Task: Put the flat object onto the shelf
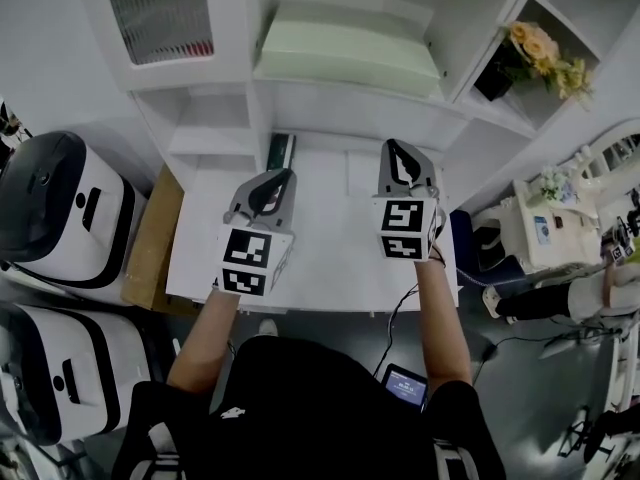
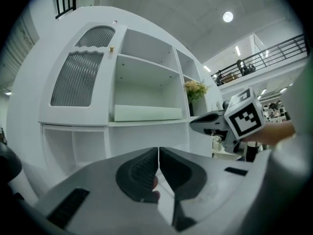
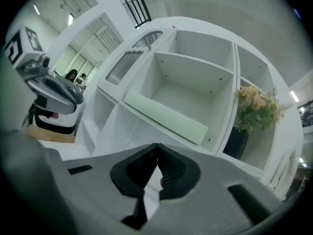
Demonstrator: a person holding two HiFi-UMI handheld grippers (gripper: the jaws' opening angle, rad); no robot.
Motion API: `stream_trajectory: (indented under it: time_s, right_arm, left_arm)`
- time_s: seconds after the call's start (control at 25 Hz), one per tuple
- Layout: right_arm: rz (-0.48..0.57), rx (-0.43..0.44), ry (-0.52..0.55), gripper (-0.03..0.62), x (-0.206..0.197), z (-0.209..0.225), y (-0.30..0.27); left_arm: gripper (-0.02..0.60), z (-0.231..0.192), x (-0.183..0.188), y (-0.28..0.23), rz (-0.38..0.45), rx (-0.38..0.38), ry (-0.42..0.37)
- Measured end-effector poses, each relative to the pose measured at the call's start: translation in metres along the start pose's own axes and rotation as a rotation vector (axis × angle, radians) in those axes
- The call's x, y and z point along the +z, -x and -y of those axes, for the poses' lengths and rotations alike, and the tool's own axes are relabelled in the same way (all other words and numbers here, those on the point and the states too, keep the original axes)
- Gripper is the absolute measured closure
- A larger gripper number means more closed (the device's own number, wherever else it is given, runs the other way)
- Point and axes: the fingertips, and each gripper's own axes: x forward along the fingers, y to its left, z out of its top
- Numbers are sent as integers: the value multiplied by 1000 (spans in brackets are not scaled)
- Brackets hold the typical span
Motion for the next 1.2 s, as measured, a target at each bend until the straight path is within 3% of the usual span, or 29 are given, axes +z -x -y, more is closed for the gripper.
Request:
stream_trajectory:
  time_s: [0.24, 0.68, 1.2]
  right_arm:
    - [0, 75, -167, 592, -20, -2, 27]
    - [8, 104, -237, 594, -46, 2, 72]
    - [53, 108, -296, 594, -40, -5, 95]
  left_arm:
    - [572, 22, 4, 0, 13, -5, -7]
    - [572, 63, 1, 10, 13, 6, -12]
    - [572, 75, -6, 22, -2, -10, -25]
